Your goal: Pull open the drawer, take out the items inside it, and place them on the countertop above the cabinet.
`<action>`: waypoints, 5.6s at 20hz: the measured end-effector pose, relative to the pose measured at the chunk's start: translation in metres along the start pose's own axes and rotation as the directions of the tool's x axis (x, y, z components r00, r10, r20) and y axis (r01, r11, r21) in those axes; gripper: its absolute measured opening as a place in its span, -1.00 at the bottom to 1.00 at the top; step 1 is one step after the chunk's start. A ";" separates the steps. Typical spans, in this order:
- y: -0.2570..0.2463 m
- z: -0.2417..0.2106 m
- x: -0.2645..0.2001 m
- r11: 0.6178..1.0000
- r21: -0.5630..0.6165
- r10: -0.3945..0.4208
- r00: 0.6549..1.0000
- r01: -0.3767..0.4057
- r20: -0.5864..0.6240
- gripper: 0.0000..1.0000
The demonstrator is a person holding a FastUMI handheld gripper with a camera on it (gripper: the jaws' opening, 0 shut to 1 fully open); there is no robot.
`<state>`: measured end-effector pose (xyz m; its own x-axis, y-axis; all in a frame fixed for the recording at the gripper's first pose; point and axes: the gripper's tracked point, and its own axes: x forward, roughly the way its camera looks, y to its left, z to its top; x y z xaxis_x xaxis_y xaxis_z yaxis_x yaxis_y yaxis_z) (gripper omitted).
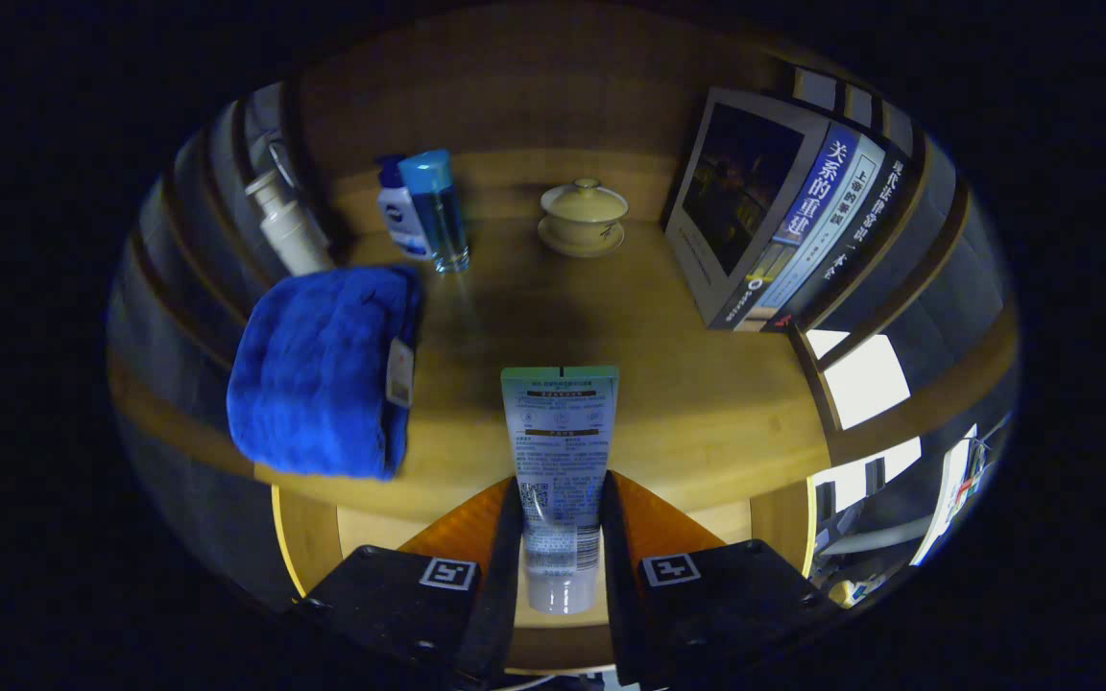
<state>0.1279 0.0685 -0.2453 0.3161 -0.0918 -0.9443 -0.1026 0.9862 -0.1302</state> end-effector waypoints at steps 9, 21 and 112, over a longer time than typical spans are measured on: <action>0.015 0.017 0.021 1.000 0.011 0.021 0.998 -0.022 0.062 0.42; -0.008 -0.002 -0.097 0.999 -0.030 0.029 0.893 -0.018 0.449 1.00; -0.022 -0.060 -0.220 0.990 0.025 0.062 0.575 -0.142 0.816 0.92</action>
<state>0.0043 0.0585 -0.0524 0.9449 0.1210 -0.3043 -0.1230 0.9923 0.0126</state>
